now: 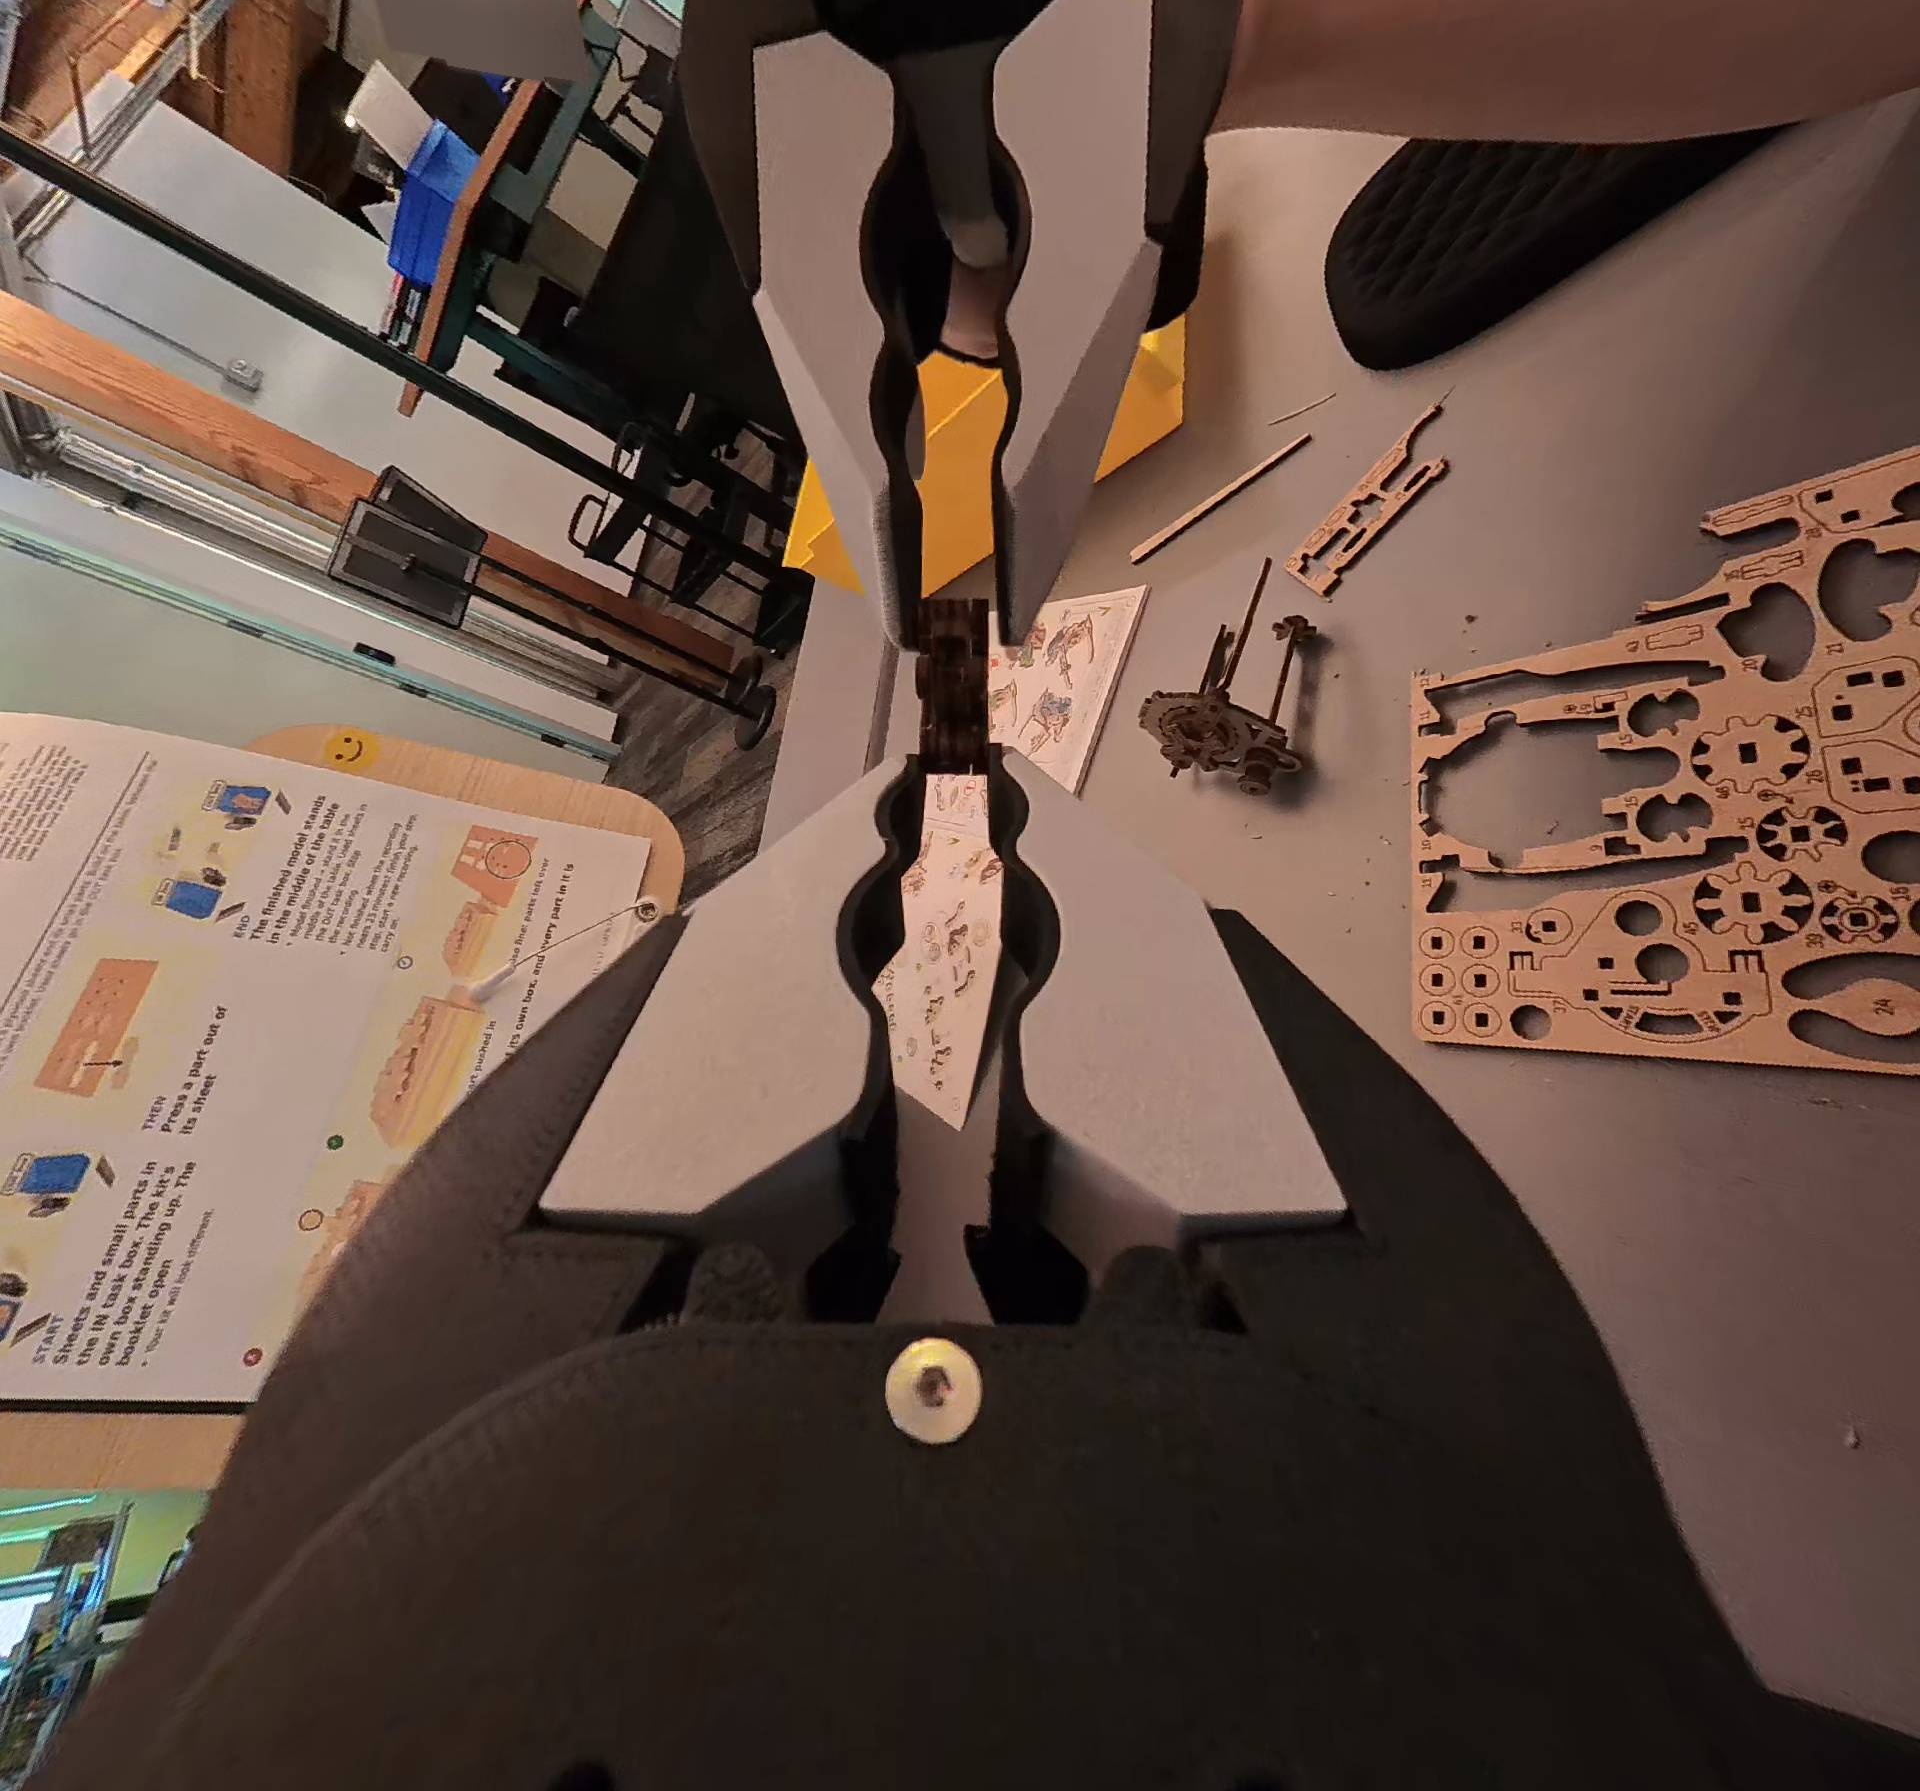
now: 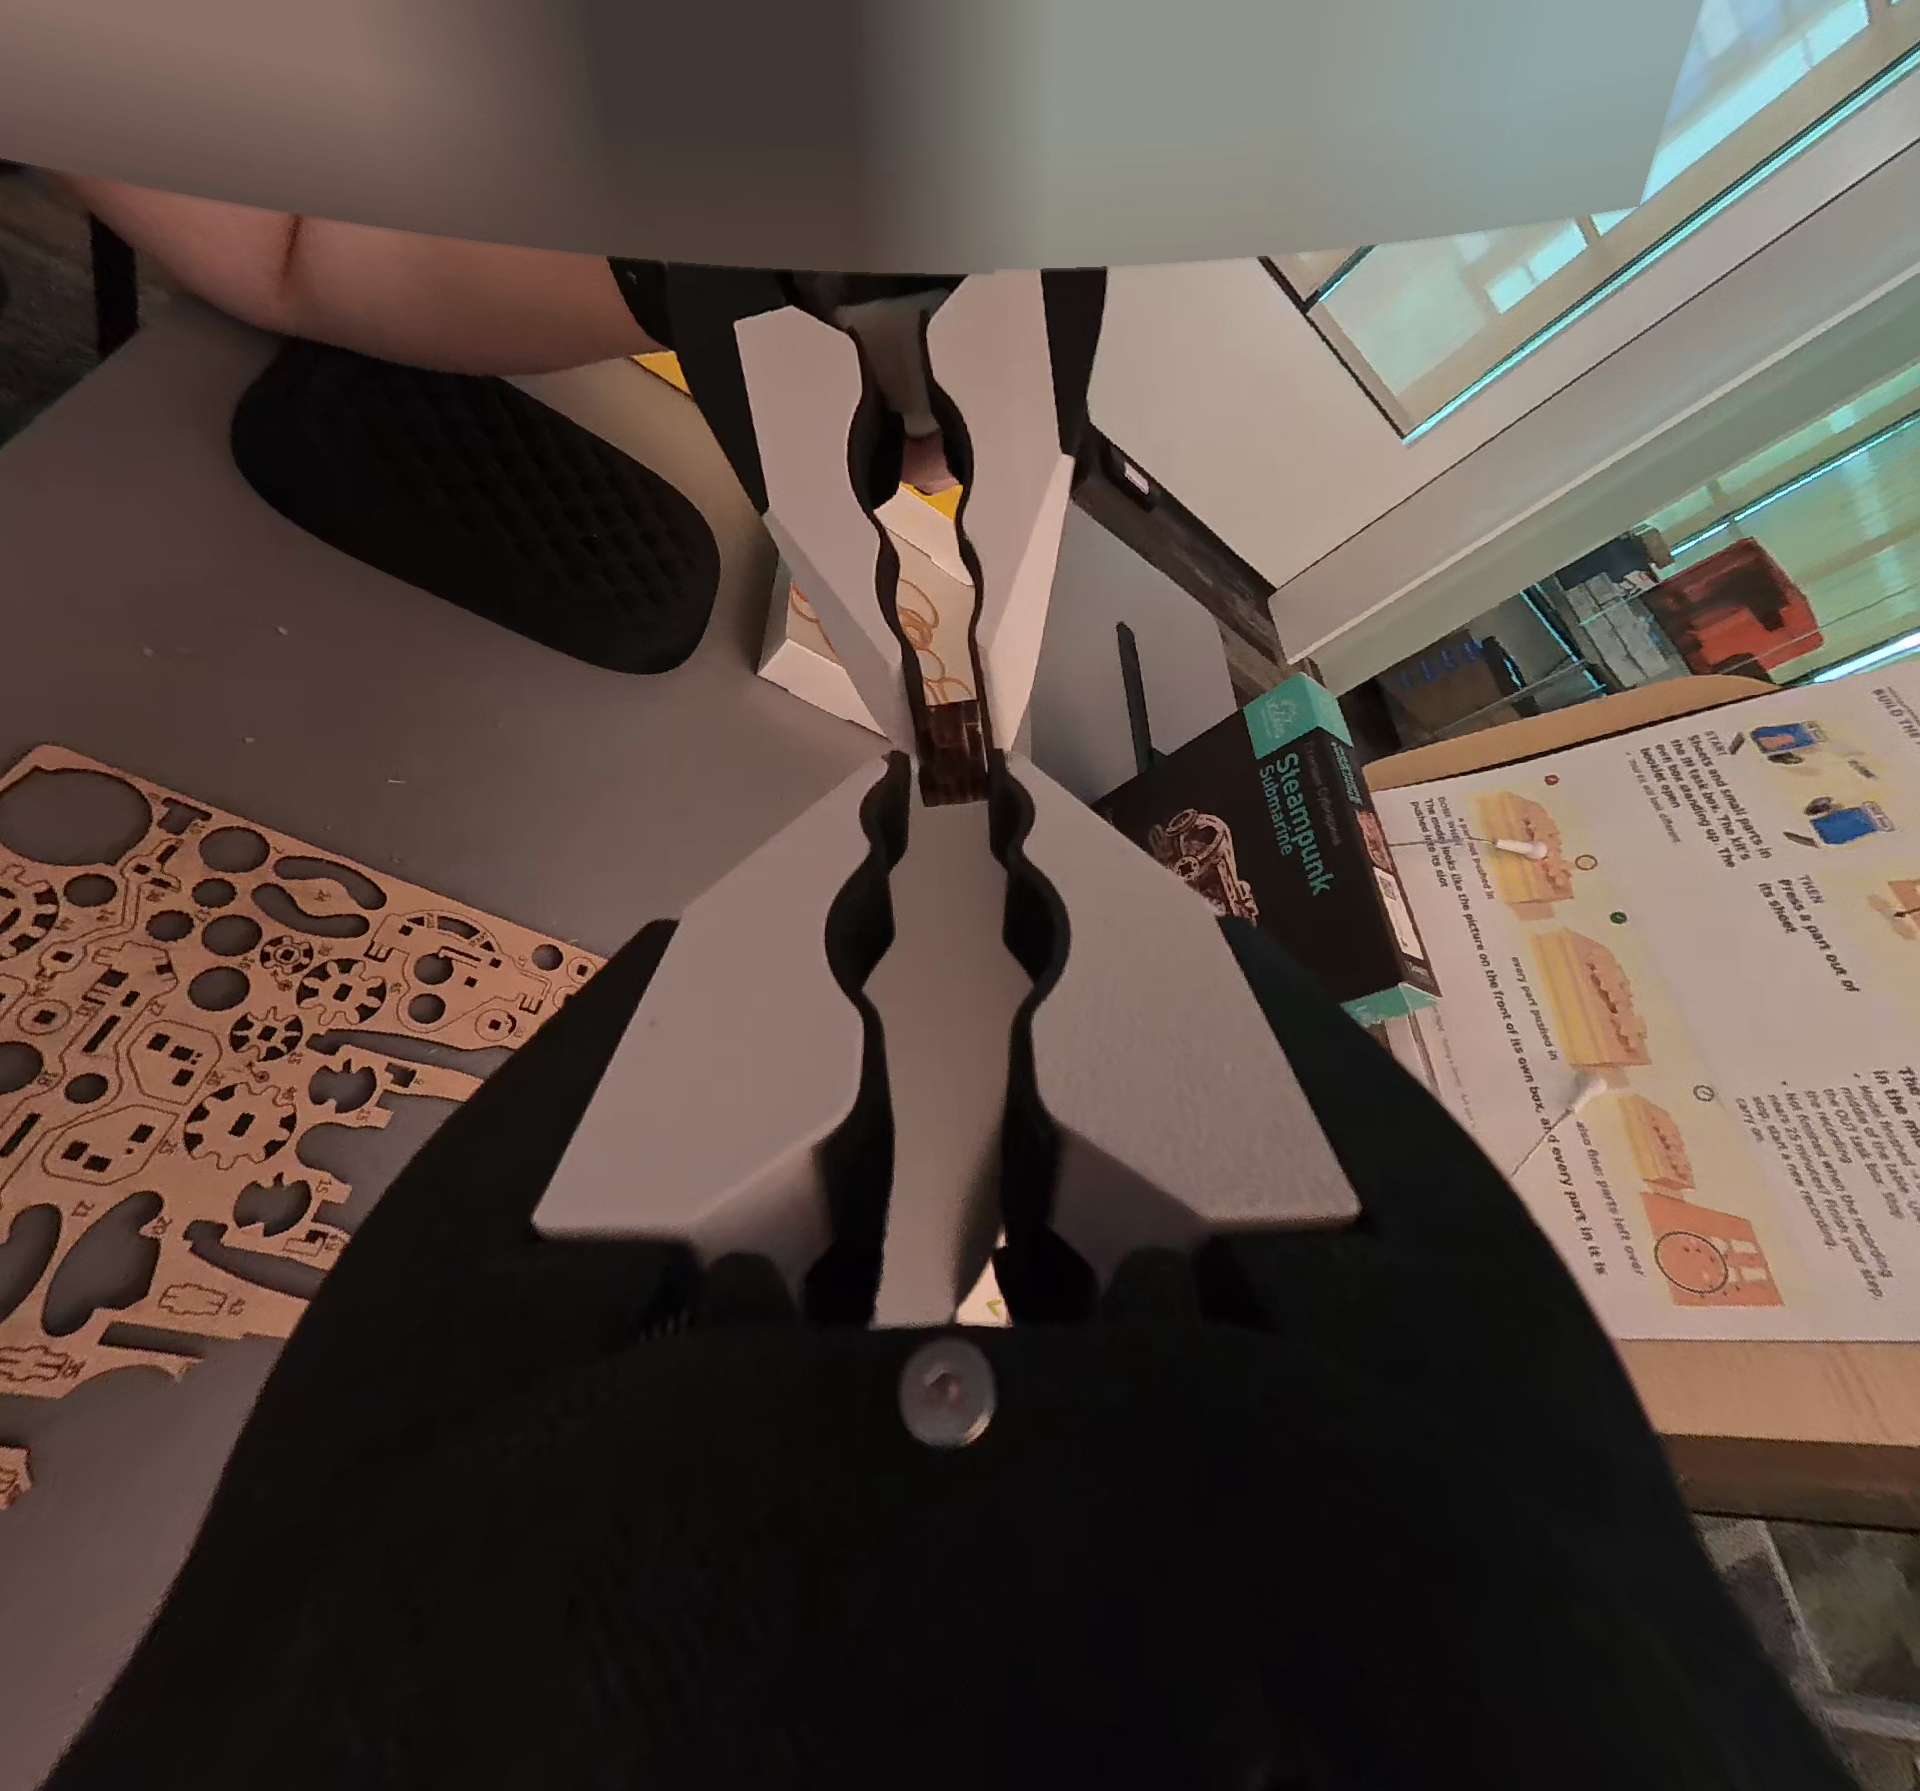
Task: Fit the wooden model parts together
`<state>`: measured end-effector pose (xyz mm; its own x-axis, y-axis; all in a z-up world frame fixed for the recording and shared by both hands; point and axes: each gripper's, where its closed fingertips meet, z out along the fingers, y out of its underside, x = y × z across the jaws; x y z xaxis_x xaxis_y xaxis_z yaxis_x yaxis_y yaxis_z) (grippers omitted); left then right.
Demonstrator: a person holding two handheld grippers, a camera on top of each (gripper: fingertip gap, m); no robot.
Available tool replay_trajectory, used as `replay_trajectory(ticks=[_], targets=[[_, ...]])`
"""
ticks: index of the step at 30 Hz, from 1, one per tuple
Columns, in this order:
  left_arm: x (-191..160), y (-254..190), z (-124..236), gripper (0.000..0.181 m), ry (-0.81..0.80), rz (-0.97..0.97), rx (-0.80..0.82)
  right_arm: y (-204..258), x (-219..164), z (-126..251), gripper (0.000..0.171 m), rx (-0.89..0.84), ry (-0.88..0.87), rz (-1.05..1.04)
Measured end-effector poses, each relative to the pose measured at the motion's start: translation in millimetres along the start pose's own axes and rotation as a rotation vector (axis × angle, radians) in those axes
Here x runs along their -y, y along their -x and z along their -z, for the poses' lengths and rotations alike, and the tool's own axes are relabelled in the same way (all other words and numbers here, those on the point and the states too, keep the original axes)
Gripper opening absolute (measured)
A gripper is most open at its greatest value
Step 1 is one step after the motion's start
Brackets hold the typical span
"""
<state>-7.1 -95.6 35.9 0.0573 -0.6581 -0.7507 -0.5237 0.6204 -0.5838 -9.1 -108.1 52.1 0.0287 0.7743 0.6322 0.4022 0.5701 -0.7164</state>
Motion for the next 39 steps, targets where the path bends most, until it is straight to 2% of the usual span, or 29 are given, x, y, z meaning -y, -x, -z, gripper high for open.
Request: replay_trajectory(ticks=[19,27,39], targets=[[-3,-5,-2,0.010,0.023,-0.009,-0.026,3,-5,-1,0.012,0.017,0.014,0.029],[14,-5,8,0.010,-0.088,-0.008,-0.033,6,9,7,0.012,0.035,-0.082,0.059],[3,-11,5,0.009,-0.008,-0.040,-0.071,9,0,3,0.012,0.071,-0.047,0.031]])
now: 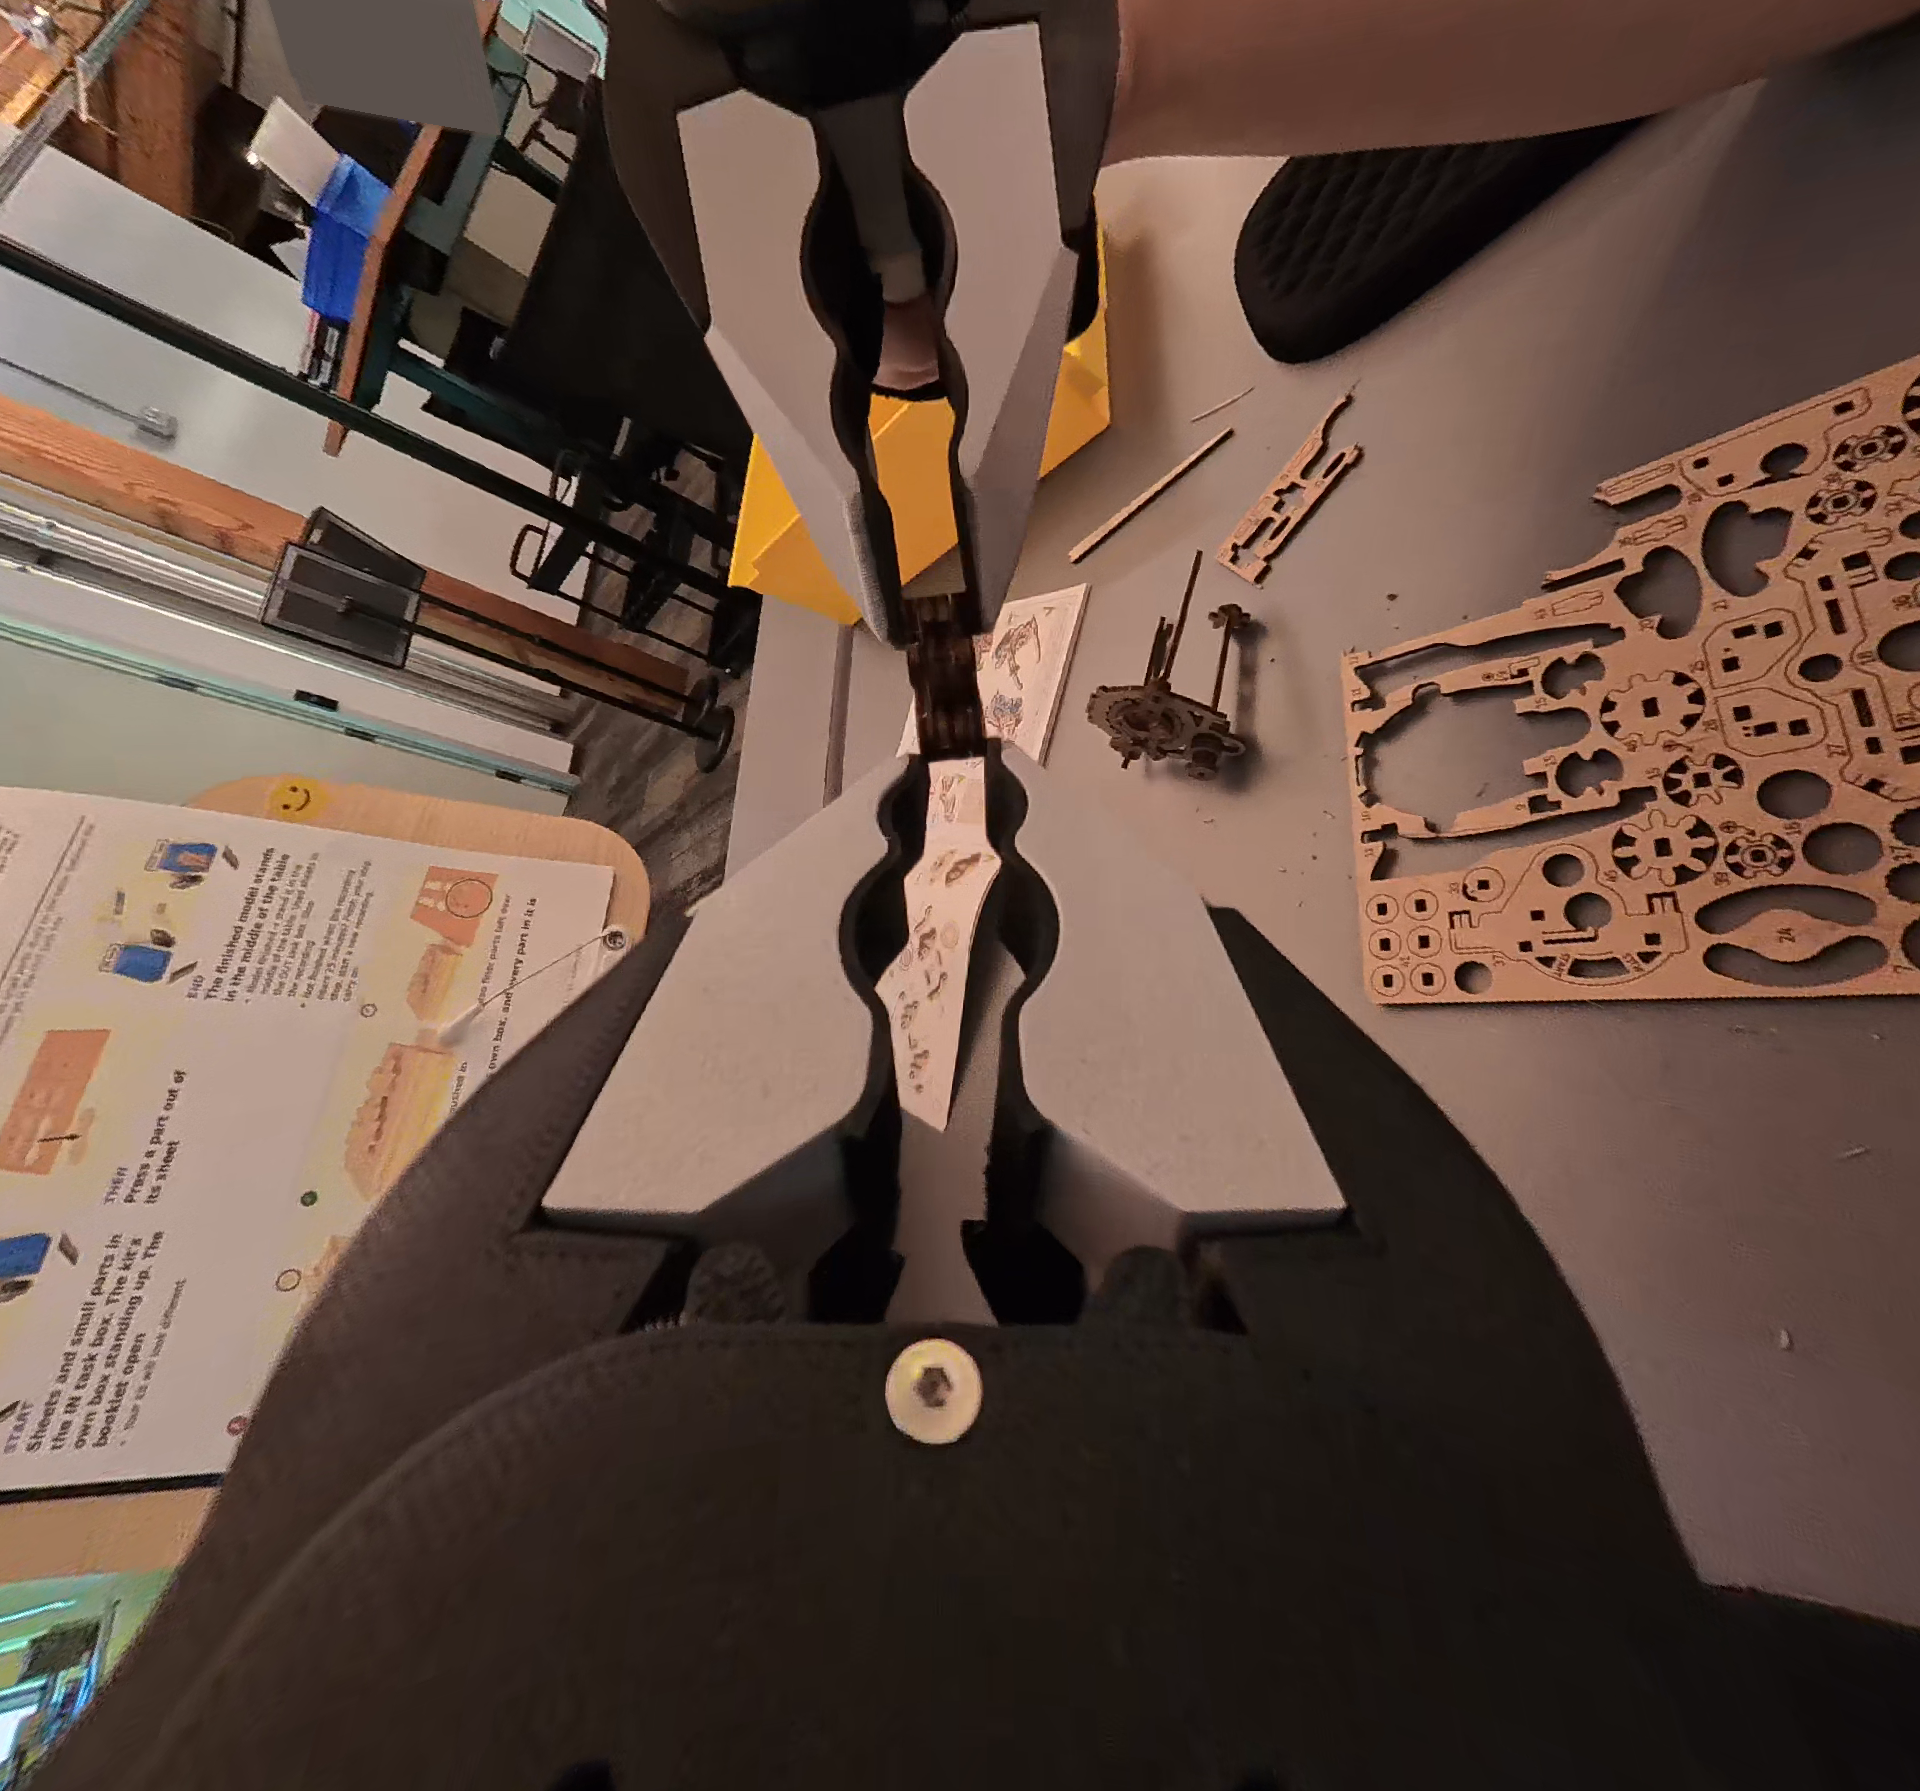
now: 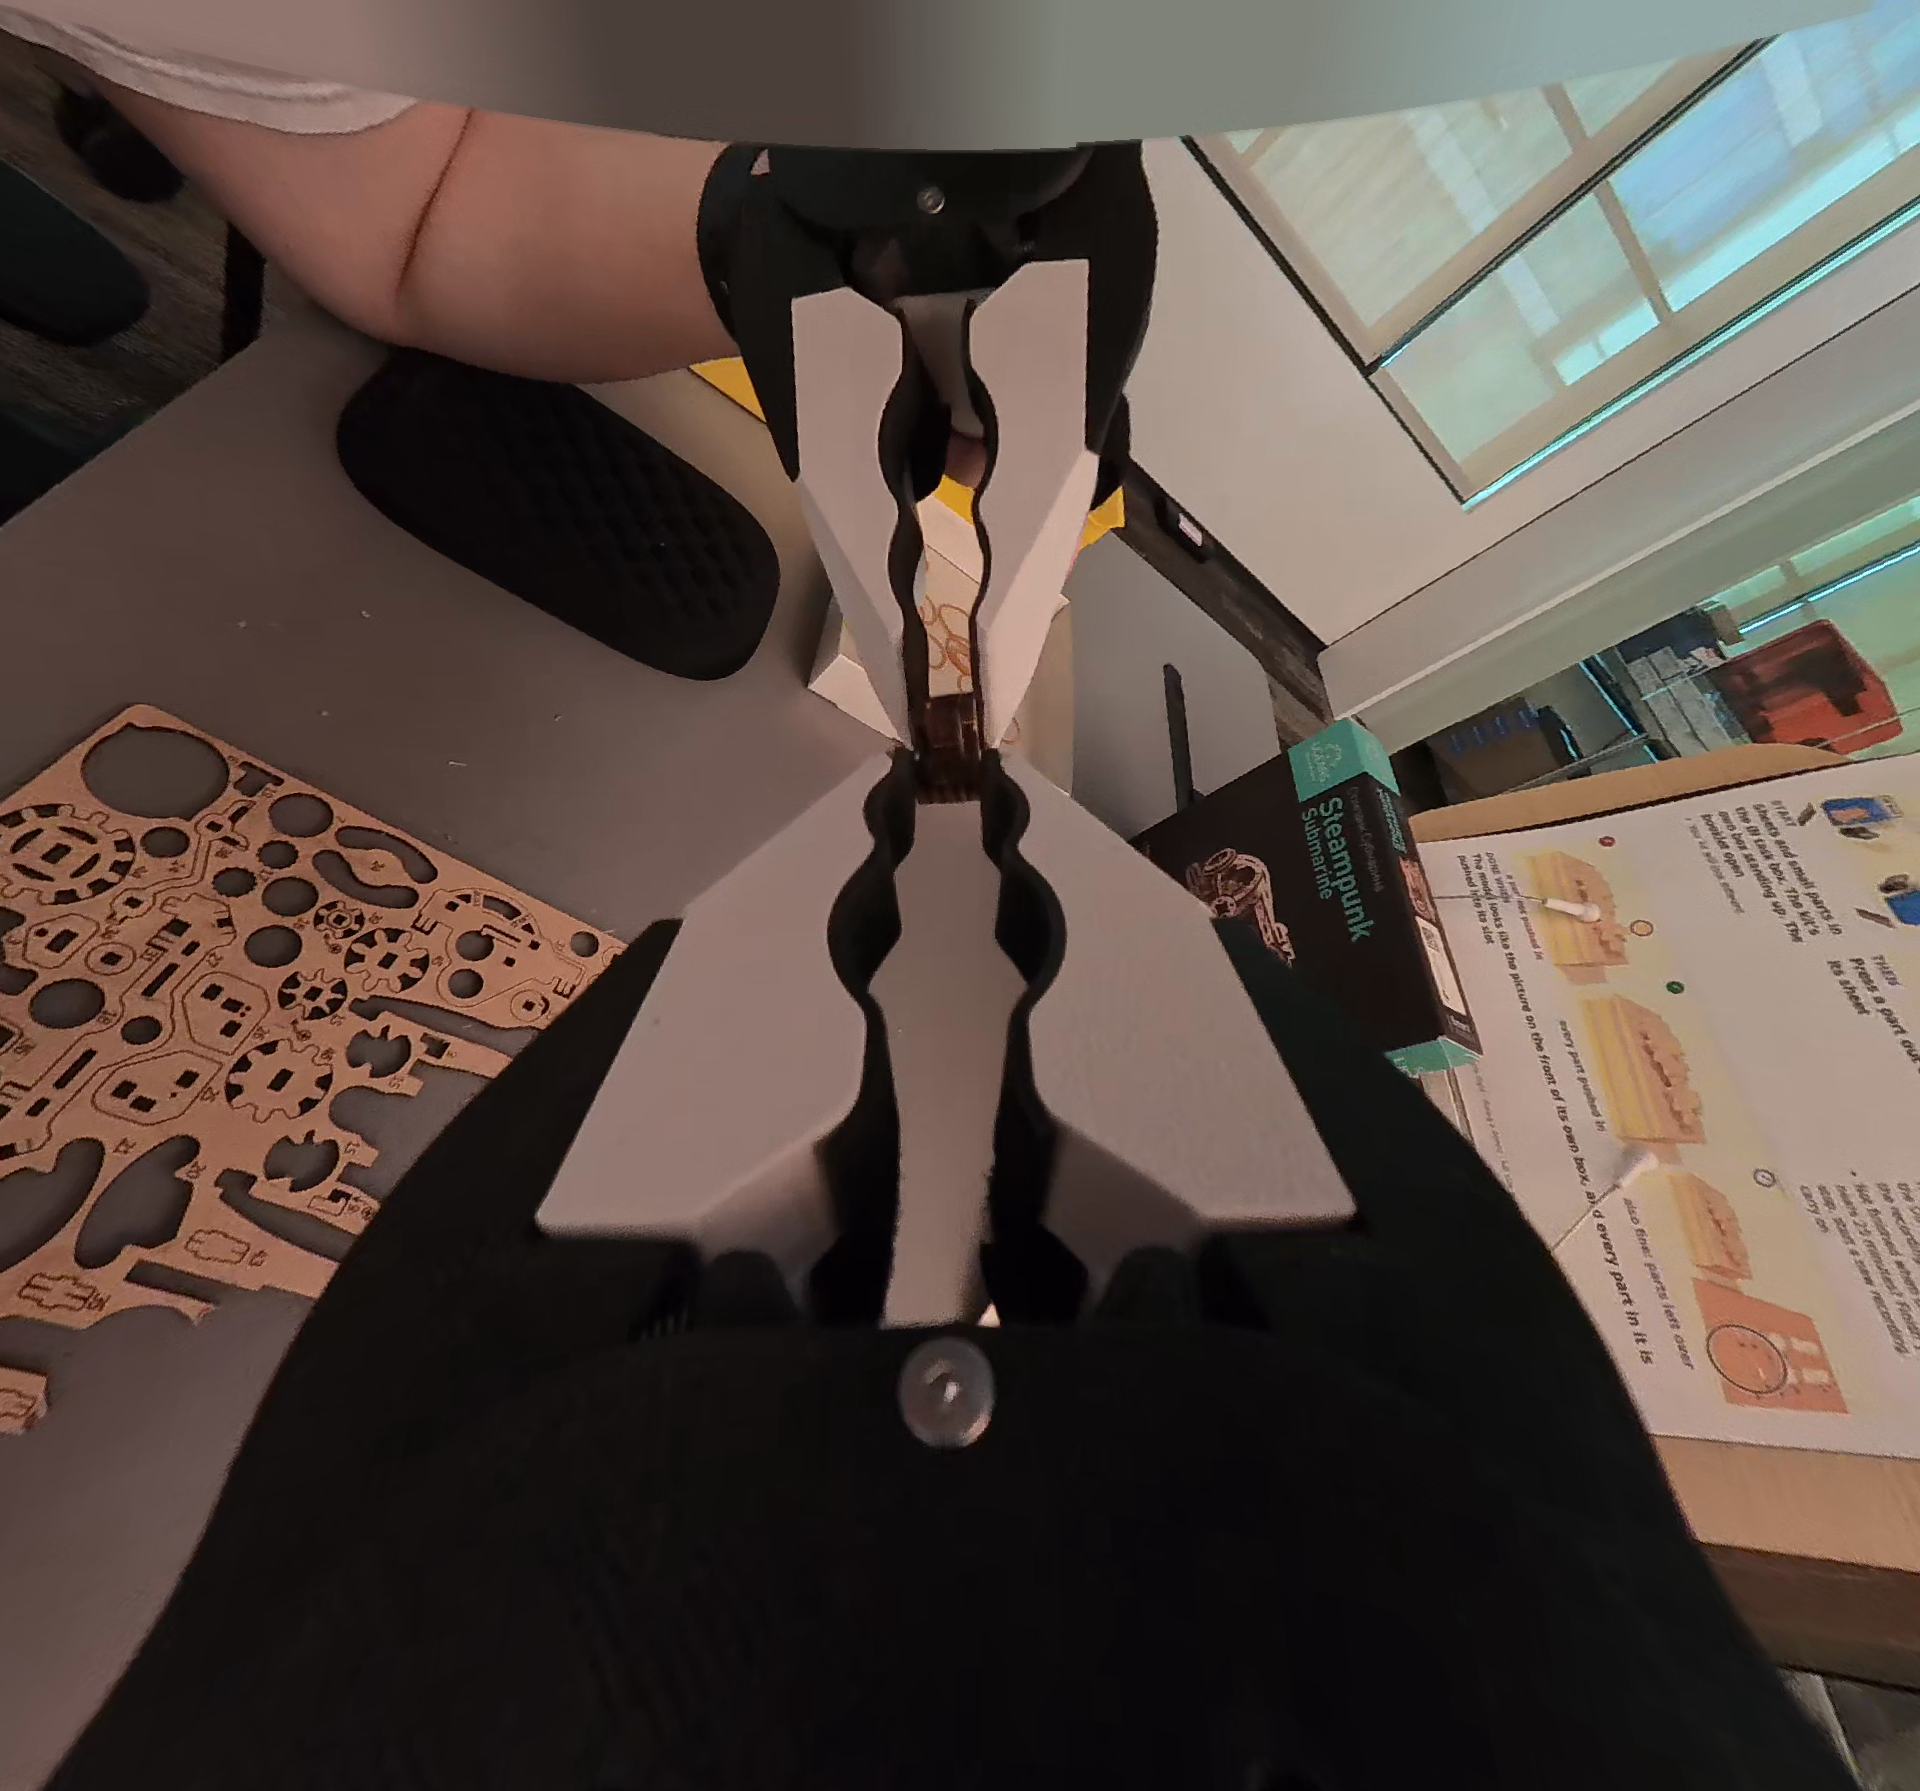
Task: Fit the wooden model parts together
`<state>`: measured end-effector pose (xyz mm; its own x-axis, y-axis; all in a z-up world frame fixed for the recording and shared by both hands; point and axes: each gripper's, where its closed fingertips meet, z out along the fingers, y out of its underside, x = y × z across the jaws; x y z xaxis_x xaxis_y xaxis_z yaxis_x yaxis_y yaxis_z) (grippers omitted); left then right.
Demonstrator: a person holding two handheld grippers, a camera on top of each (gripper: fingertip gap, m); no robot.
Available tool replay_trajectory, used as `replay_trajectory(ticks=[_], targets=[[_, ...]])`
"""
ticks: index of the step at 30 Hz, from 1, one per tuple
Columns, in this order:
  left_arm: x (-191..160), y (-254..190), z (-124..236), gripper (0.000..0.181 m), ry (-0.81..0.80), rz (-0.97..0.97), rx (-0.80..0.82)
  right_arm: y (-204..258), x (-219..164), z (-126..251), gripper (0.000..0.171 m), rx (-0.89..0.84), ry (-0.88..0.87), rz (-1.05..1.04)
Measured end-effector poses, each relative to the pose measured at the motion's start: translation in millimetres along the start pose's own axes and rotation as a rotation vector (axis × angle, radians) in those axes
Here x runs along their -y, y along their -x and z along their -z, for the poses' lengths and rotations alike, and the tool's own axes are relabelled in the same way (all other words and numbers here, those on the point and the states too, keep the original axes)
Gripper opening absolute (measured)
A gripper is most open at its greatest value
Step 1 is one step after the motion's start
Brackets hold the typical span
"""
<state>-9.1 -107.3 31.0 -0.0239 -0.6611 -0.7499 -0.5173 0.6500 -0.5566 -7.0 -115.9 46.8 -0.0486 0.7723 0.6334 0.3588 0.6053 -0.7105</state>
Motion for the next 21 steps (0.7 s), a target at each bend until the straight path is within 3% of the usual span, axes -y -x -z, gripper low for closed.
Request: replay_trajectory(ticks=[17,21], targets=[[0,3,-1,0.009,-0.007,0.050,0.003,-3,-4,1,0.011,-0.036,0.050,0.043],[2,13,0,0.010,-0.026,0.052,0.067,-12,-1,2,0.012,-0.050,-0.003,-0.056]])
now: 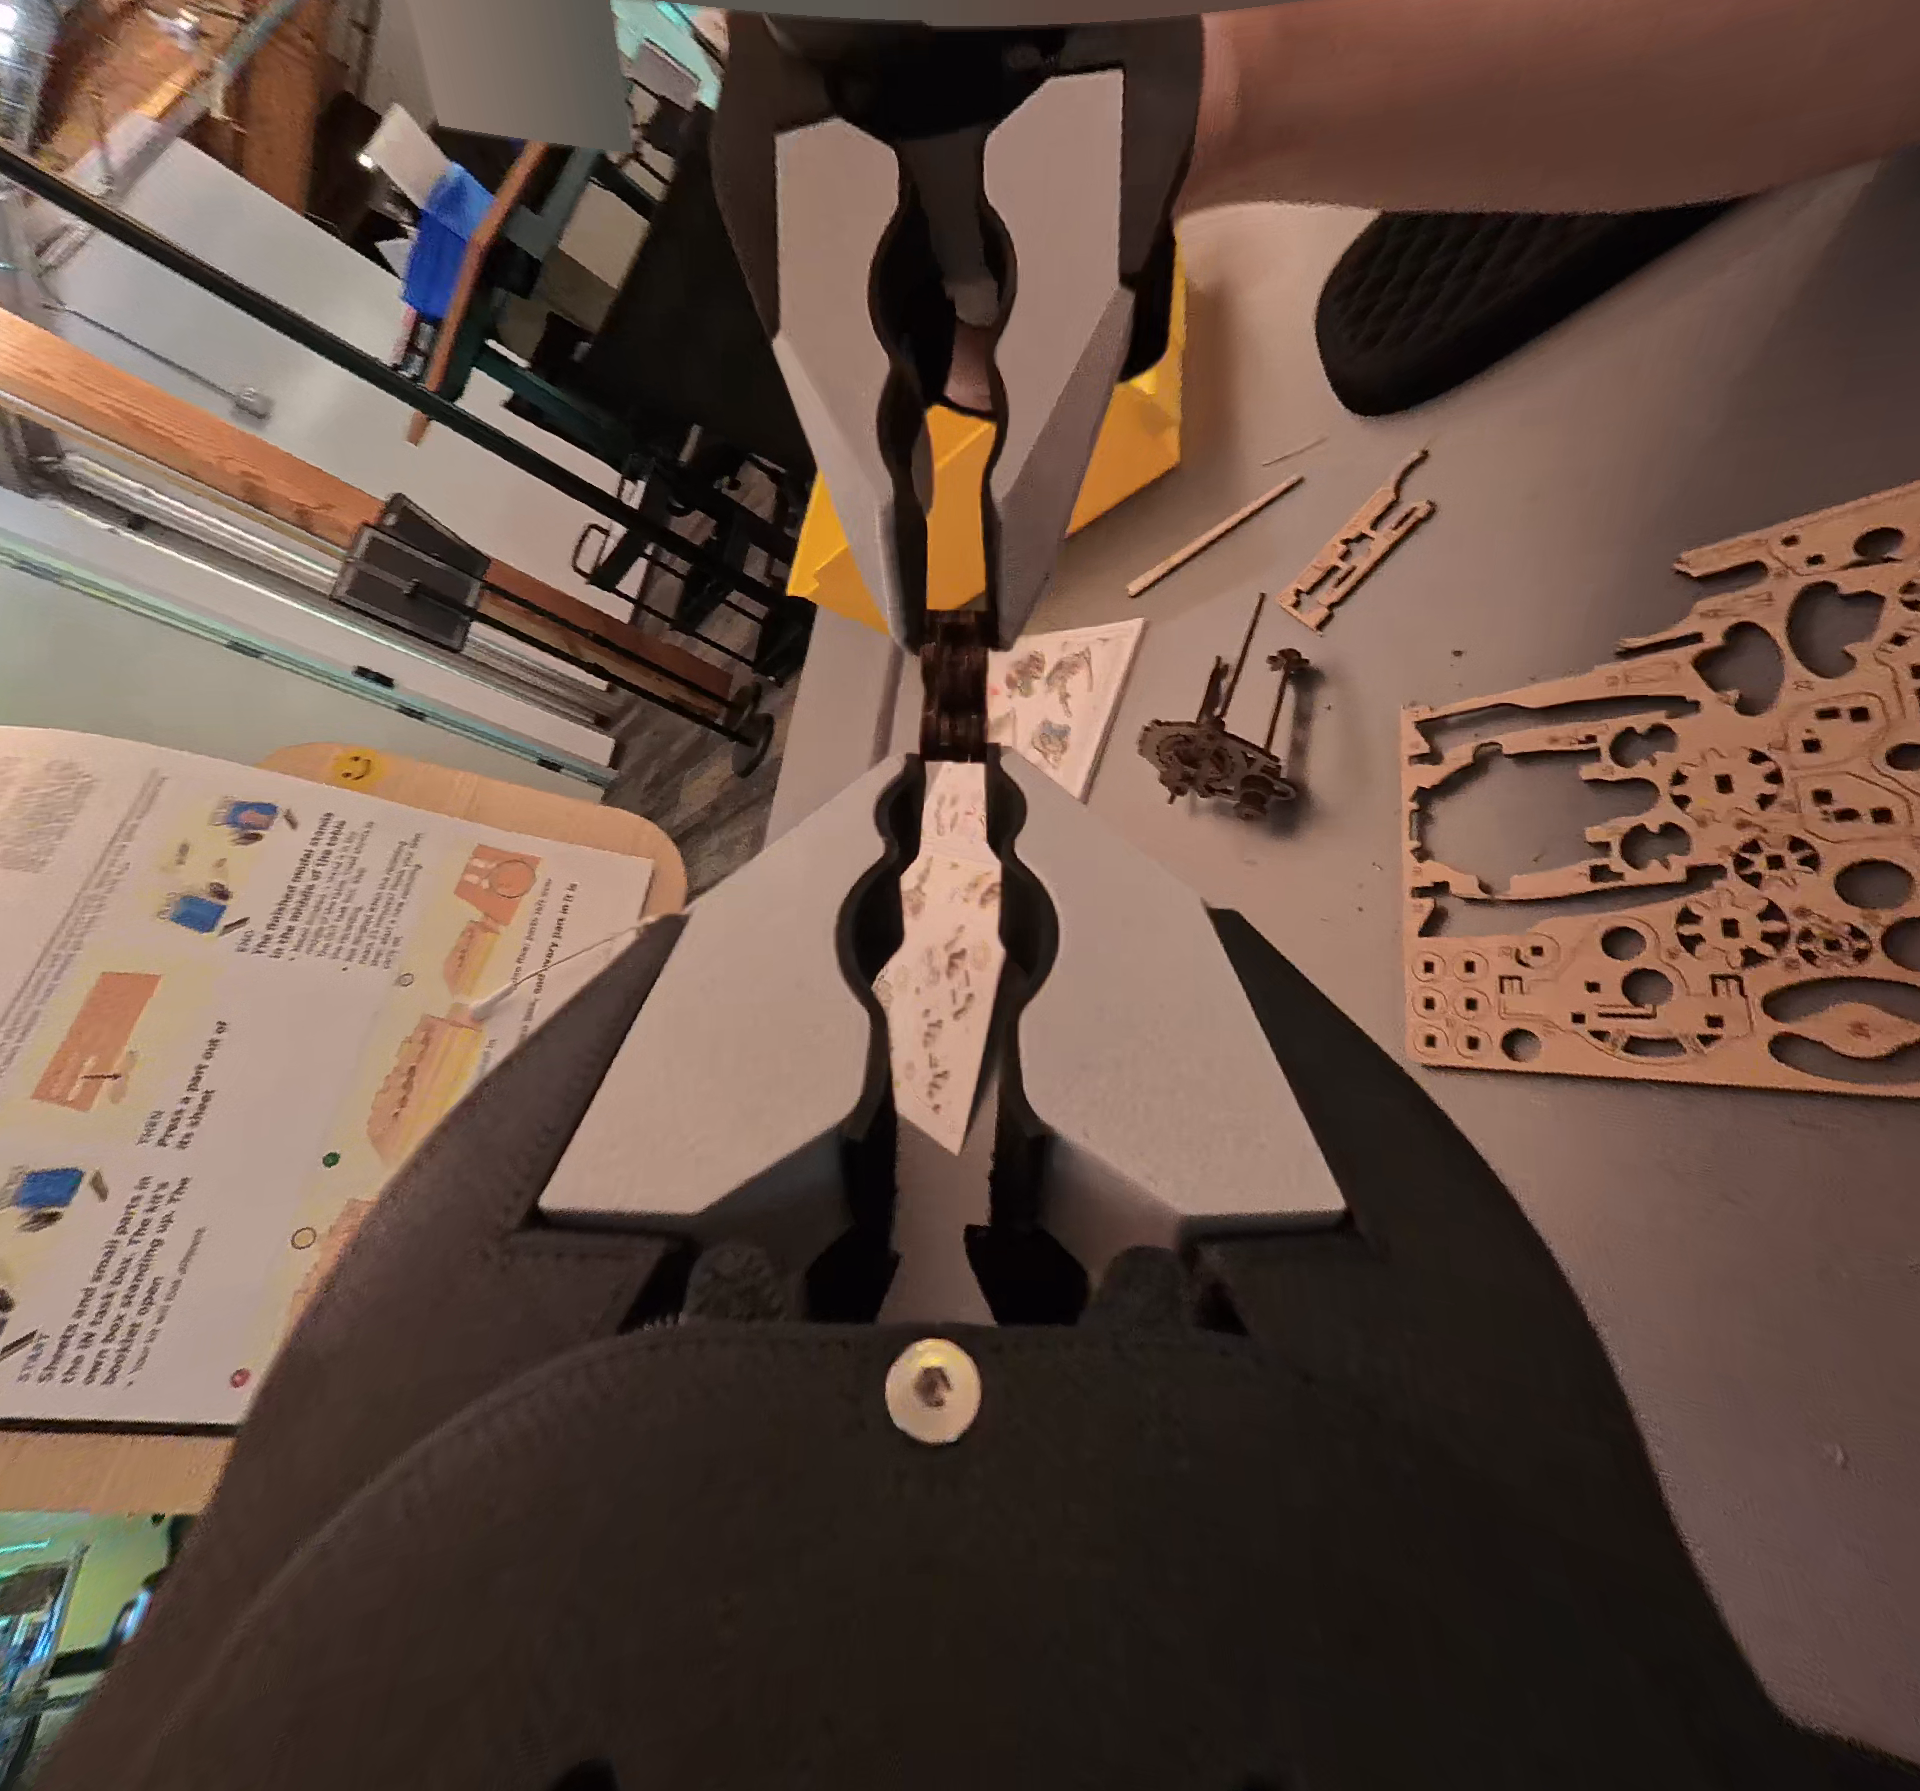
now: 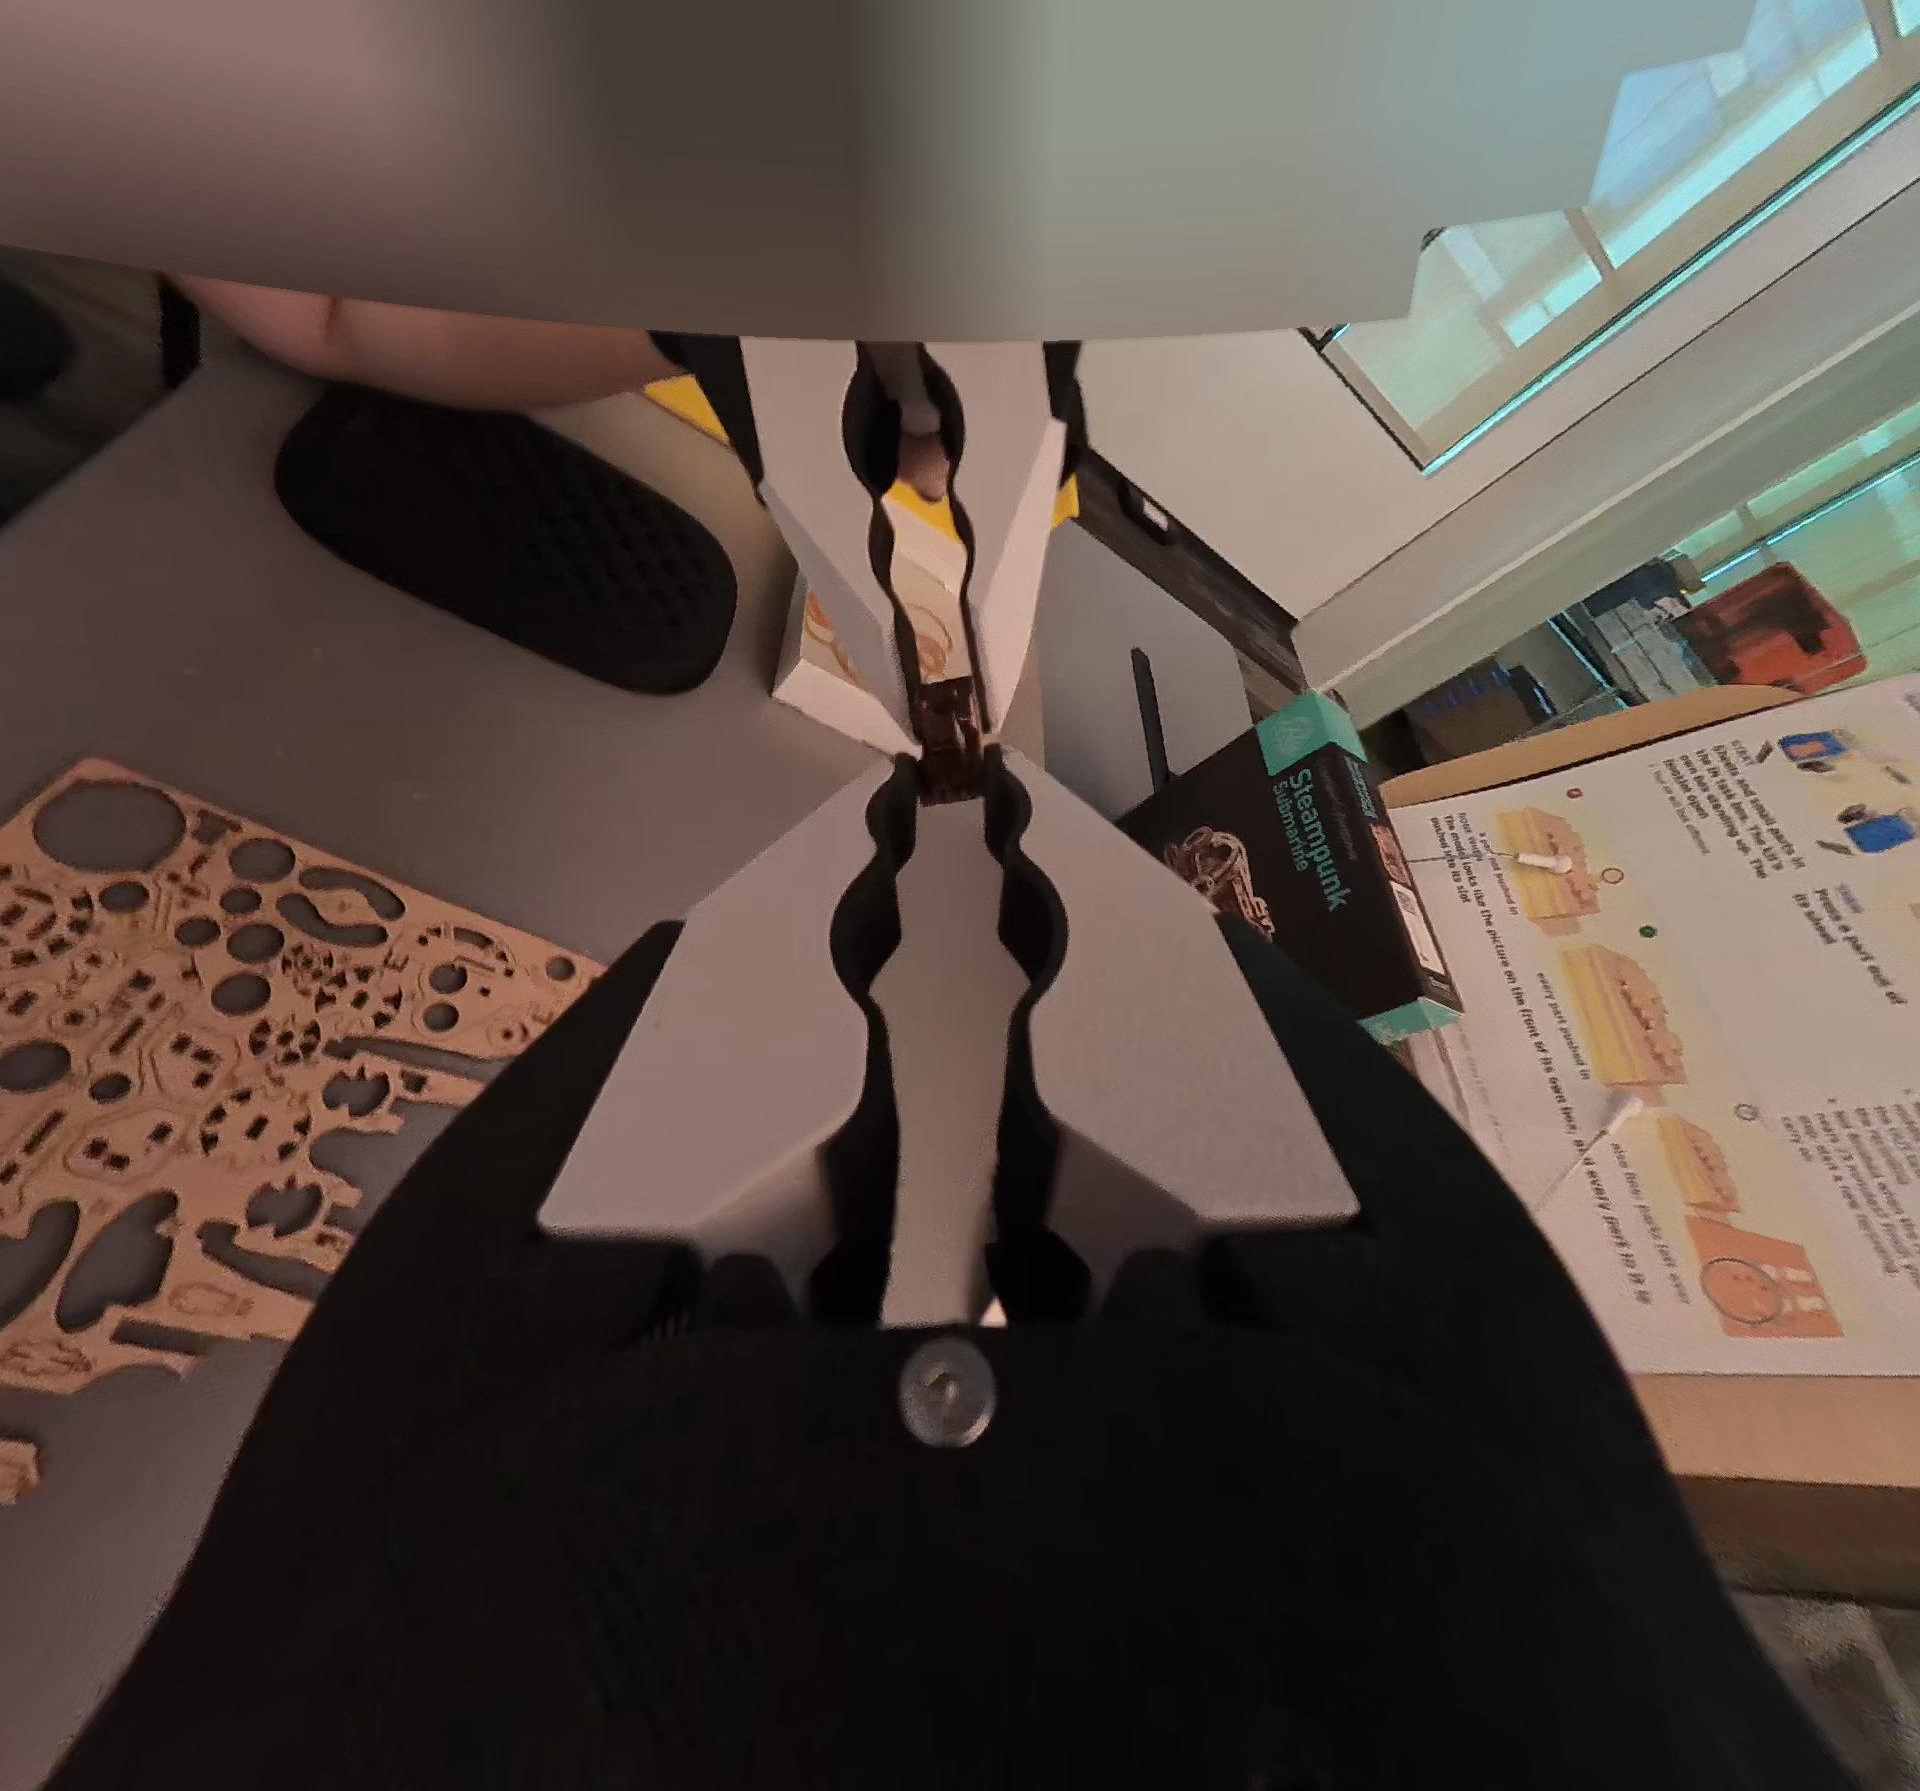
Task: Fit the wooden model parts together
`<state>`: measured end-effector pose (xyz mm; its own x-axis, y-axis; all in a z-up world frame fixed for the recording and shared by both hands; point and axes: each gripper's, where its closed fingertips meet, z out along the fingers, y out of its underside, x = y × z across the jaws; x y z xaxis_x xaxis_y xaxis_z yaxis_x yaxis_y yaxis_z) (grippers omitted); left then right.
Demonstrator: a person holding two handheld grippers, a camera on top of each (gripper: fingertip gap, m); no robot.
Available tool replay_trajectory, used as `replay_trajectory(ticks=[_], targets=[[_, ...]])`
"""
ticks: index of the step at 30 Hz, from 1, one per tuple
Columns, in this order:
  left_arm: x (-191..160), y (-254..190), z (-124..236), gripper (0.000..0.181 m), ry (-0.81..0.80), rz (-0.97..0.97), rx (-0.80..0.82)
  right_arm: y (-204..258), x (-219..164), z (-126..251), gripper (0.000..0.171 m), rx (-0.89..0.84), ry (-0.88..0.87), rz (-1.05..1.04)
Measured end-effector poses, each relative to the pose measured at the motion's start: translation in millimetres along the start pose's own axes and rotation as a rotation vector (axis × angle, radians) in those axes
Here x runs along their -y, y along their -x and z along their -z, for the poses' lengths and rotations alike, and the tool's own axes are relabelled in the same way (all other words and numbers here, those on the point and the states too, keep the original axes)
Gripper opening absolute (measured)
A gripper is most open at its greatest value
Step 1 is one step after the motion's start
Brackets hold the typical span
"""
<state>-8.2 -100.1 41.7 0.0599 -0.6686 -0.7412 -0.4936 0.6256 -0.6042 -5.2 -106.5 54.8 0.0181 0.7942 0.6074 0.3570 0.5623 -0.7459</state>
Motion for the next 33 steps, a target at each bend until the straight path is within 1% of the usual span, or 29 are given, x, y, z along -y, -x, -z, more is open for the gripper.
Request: replay_trajectory(ticks=[2,5,7,10,13,14,15,17,18,20,23,27,30,33], targets=[[3,4,2,0.010,-0.015,0.026,0.018,-5,3,3,0.013,-0.016,-0.043,-0.020],[10,7,4,0.010,-0.046,0.077,0.020,-6,9,7,0.015,-0.043,-0.084,0.022],[18,5,5,0.010,-0.089,0.111,0.005,-6,7,6,0.016,-0.040,-0.063,0.017],[20,3,4,0.010,-0.102,0.126,-0.013,-2,11,8,0.010,-0.020,-0.073,0.023],[26,9,6,0.009,-0.155,0.160,0.020,-8,15,12,0.010,-0.045,-0.074,-0.009],[28,14,8,0.013,-0.177,0.167,0.047,-14,16,15,0.010,-0.069,-0.078,-0.036],[28,18,9,0.021,-0.184,0.175,0.067,-23,15,20,0.010,-0.111,-0.074,-0.068],[23,24,11,0.032,-0.153,0.189,0.087,-44,7,32,0.010,-0.186,-0.057,-0.186],[18,27,10,0.034,-0.127,0.179,0.108,-49,2,35,0.010,-0.192,-0.037,-0.271],[8,33,8,0.034,-0.065,0.127,0.165,-60,-7,39,0.010,-0.236,0.004,-0.412],[-6,36,0,0.033,0.035,0.029,0.234,-61,-17,36,0.010,-0.245,0.063,-0.567],[-23,27,-15,0.029,0.129,-0.056,0.233,-64,-30,36,0.010,-0.294,0.133,-0.637],[-30,21,-23,0.026,0.145,-0.004,0.199,-73,-49,47,0.010,-0.370,0.196,-0.665],[-34,23,-25,0.021,0.162,0.089,0.197,-83,-79,59,0.010,-0.443,0.267,-0.737]])
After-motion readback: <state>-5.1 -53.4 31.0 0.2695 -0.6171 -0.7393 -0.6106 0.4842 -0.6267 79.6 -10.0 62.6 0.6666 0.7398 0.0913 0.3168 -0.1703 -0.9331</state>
